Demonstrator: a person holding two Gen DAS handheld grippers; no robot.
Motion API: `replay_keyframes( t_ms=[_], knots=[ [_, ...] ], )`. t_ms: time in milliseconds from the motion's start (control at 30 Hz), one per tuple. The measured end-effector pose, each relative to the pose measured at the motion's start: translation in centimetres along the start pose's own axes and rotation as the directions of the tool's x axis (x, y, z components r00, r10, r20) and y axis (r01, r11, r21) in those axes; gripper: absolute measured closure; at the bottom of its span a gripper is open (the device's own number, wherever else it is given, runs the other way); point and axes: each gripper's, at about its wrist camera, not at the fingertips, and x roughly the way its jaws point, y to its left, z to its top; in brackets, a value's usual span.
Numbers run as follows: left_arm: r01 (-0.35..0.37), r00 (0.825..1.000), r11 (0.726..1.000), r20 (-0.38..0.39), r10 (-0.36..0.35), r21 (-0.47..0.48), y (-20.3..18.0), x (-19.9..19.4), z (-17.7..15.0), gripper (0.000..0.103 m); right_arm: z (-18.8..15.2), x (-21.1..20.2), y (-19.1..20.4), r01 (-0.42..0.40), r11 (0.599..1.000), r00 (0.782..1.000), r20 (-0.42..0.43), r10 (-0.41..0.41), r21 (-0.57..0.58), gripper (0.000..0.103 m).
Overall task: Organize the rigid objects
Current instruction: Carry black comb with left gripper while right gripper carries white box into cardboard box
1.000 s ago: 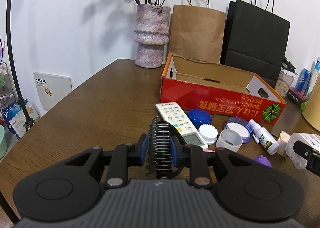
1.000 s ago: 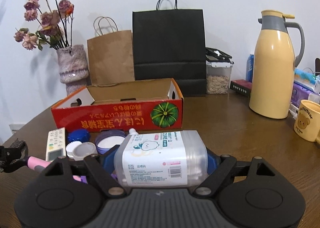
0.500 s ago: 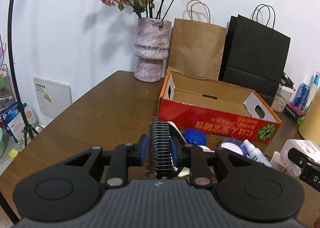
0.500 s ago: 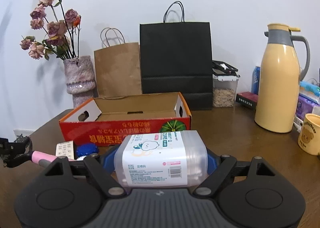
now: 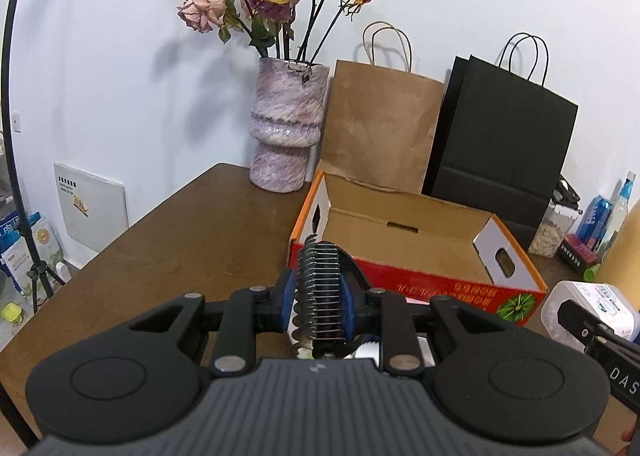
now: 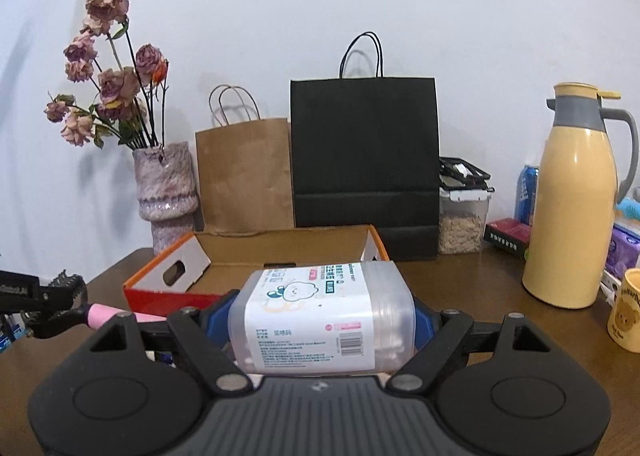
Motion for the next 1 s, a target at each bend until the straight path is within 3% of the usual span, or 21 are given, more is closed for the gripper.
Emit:
replay_keyframes(
  t_ms=[1000],
  knots=[
    [0.004,1.0,0.997,0.0,-0.004,-0.075,-2.6,9.7,4.6,0.078,3.4,10.0,1.0,-0.024,0.999,0.999,0.03,0.023,0.022,0.021]
  ],
)
